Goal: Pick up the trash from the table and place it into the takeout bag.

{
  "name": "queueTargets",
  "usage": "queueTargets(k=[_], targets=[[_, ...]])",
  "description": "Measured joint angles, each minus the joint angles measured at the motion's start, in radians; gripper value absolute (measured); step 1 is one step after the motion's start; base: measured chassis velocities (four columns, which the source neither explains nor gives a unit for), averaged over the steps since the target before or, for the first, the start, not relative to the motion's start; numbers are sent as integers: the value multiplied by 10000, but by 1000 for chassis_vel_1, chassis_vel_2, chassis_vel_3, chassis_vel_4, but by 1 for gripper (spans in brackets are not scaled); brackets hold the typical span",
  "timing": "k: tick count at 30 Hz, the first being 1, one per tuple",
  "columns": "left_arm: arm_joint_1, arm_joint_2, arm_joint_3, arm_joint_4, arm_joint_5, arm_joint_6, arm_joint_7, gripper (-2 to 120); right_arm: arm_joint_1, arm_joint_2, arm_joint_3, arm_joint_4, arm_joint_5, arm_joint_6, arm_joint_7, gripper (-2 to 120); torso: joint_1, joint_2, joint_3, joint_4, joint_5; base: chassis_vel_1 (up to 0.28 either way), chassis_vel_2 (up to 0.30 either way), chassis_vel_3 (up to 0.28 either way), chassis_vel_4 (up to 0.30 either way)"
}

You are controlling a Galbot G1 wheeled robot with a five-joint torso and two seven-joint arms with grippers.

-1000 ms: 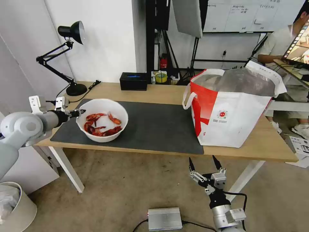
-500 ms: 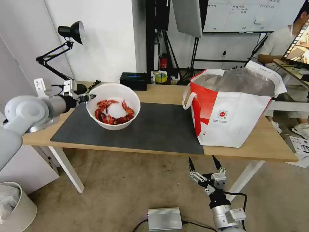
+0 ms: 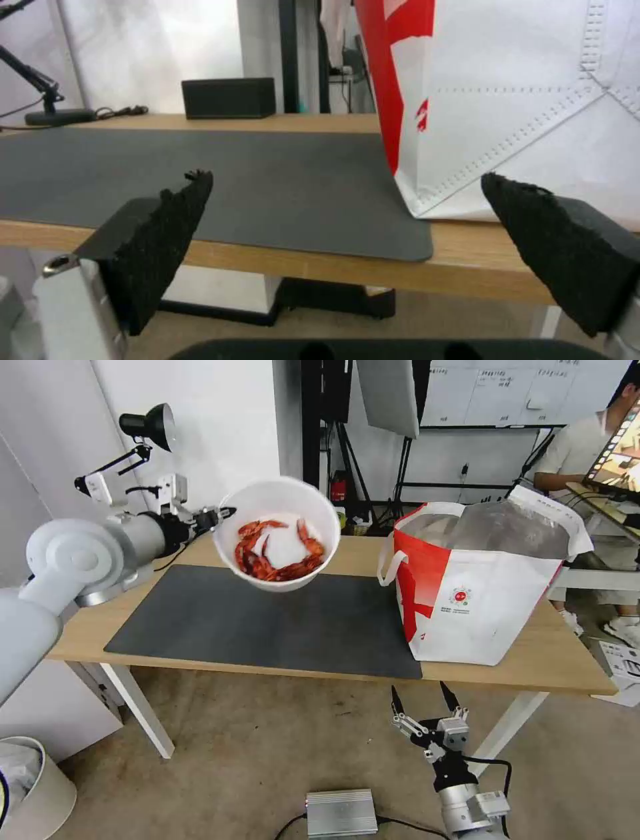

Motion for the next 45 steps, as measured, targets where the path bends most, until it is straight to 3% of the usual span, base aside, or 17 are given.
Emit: queueTargets(k=[6, 11, 18, 25, 35, 38, 45], targets=[[-1202, -526, 1057, 353, -209, 43, -257, 0, 0, 0, 0, 0, 0, 0, -1, 100, 1, -1, 0, -3, 1, 0, 0, 0, 0], [-2683, -1430, 1945, 1206, -273, 103, -413, 0, 0, 0, -1, 0, 0, 0, 0, 100, 0, 0, 0, -2, 2, 0, 0, 0, 0], [-4251, -3751, 2788, 3139, -264, 334, -875, 0, 1, 1, 0, 0, 1, 0, 0, 100, 2, -1, 1, -4, 6, 0, 0, 0, 0], [-4870, -5134, 3100, 4409, -195, 421, -1131, 0, 1, 1, 0, 0, 1, 0, 0, 100, 2, -1, 2, -5, 6, 0, 0, 0, 0], [-4952, -6037, 3084, 4806, -106, 233, -1644, 0, 0, 1, -1, 0, 0, 0, -1, 100, 1, -1, 1, -1, 2, 0, 0, 0, 0], [-4942, -6534, 3153, 5083, 33, -84, -2080, 0, 0, 0, 0, 0, 1, 0, 0, 100, 1, -1, 1, -3, 4, 0, 0, 0, 0], [-4797, -7357, 3312, 5690, 394, -577, -2389, 0, 0, 0, 0, 0, 1, 0, 0, 100, 2, 0, 0, -3, 3, 0, 0, 0, 0]])
